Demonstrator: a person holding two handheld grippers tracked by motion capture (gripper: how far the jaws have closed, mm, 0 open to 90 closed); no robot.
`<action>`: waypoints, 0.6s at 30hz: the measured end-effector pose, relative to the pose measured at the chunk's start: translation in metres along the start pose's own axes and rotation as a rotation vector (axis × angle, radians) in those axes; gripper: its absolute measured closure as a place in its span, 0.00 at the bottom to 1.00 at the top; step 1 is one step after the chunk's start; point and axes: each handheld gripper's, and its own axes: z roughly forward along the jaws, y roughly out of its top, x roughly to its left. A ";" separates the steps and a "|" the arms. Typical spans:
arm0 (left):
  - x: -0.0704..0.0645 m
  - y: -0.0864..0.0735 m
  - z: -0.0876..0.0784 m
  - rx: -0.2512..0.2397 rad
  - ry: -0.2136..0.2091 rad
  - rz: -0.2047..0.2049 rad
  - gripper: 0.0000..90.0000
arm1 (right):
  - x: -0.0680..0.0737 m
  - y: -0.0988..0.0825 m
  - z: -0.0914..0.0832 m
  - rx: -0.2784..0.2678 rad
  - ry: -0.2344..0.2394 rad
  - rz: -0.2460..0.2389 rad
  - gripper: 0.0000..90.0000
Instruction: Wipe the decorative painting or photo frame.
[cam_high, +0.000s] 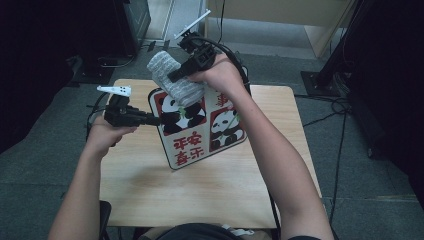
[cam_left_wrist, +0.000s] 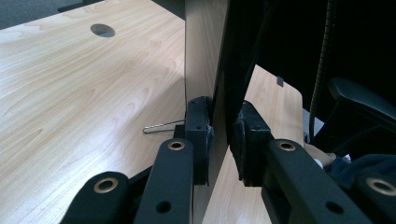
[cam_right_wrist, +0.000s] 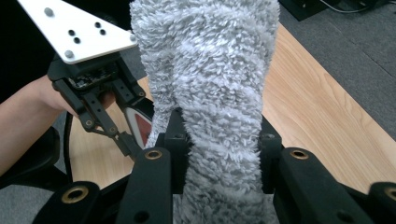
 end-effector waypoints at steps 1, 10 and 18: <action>0.000 0.000 0.000 0.000 -0.001 -0.001 0.87 | -0.002 -0.001 -0.001 -0.003 -0.003 0.004 0.75; 0.000 0.000 0.000 0.001 0.000 0.001 0.87 | -0.012 -0.007 -0.007 -0.012 -0.012 0.030 0.75; 0.000 0.000 0.000 0.001 0.000 0.003 0.87 | -0.018 -0.012 -0.012 -0.021 -0.015 0.050 0.75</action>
